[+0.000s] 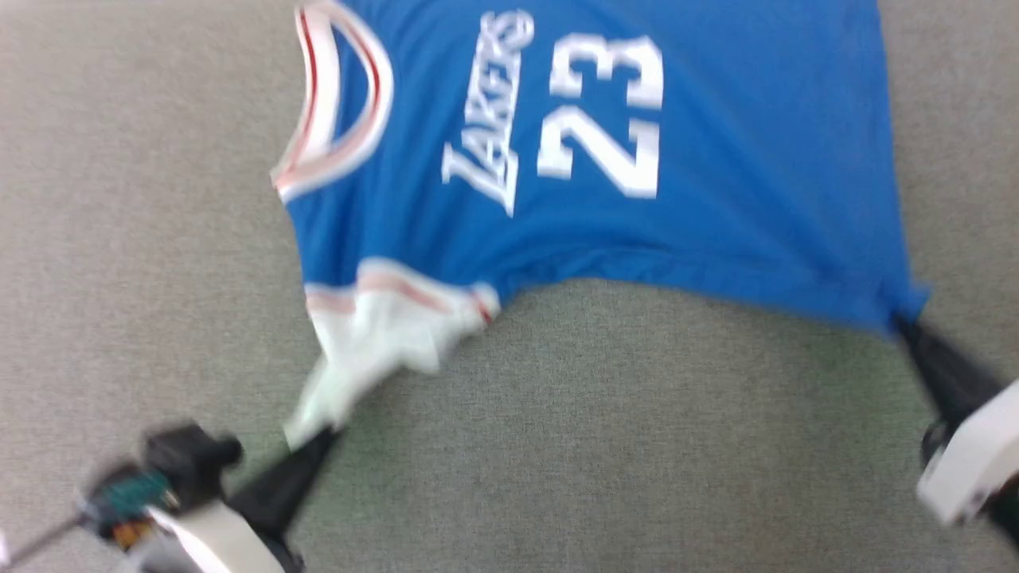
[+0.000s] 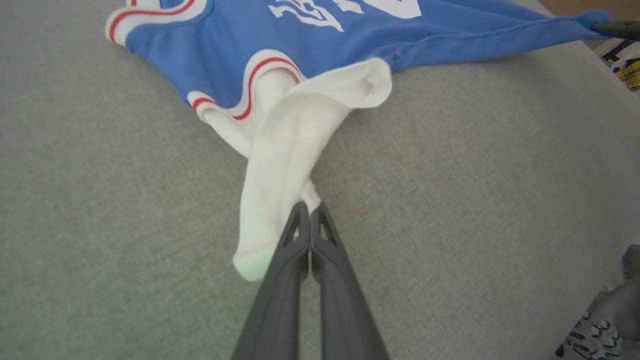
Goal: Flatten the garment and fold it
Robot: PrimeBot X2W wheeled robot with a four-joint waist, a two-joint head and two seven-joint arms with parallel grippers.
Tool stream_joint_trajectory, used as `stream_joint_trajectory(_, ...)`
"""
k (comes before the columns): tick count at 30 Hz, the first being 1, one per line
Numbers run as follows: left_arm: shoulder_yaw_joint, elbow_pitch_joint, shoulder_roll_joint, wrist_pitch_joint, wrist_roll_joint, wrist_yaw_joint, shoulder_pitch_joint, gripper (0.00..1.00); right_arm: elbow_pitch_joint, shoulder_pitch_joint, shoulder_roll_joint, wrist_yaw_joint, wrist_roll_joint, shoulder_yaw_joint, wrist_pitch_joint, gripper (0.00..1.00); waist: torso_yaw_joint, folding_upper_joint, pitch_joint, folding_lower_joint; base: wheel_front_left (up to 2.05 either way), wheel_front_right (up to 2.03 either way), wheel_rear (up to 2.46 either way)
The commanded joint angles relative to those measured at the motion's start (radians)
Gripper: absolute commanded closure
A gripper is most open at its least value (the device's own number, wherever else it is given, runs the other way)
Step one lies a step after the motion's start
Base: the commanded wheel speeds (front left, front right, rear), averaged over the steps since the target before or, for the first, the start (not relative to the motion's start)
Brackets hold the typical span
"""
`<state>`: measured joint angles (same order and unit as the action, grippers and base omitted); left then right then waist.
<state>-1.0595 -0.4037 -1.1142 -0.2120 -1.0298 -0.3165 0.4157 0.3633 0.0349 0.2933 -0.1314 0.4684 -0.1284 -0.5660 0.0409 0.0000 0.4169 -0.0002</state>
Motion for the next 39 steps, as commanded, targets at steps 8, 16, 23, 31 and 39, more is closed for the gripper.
stream_joint_trajectory(8,-0.092,0.100,0.074,0.053,-0.204,0.098,-0.165,1.00,-0.076,-0.274,0.054,0.001,0.106,0.048,-0.014,1.00,0.017,0.0000,-0.129,0.0002,0.00,0.00,0.00)
stream_joint_trajectory(16,-0.127,0.072,0.008,0.142,-0.347,0.134,-0.244,1.00,-0.129,-0.435,0.099,0.001,0.148,-0.022,-0.149,1.00,0.027,0.0000,-0.180,0.0002,0.00,0.00,0.00)
stream_joint_trajectory(23,-0.136,0.022,-0.039,0.145,-0.416,0.131,-0.300,1.00,-0.100,-0.525,0.062,0.001,0.165,-0.080,-0.246,1.00,0.042,0.0000,-0.210,0.0002,0.00,0.00,0.00)
stream_joint_trajectory(31,-0.079,-0.042,-0.078,0.068,-0.330,0.085,-0.246,1.00,-0.019,-0.506,0.061,0.001,0.140,-0.098,-0.201,1.00,0.055,0.0000,-0.225,0.0002,0.00,0.00,0.00)
stream_joint_trajectory(39,-0.002,-0.079,-0.084,0.090,-0.162,0.077,-0.071,1.00,0.025,-0.358,0.105,0.001,0.084,-0.103,-0.122,1.00,0.040,0.0000,-0.175,0.0002,0.00,0.00,0.00)
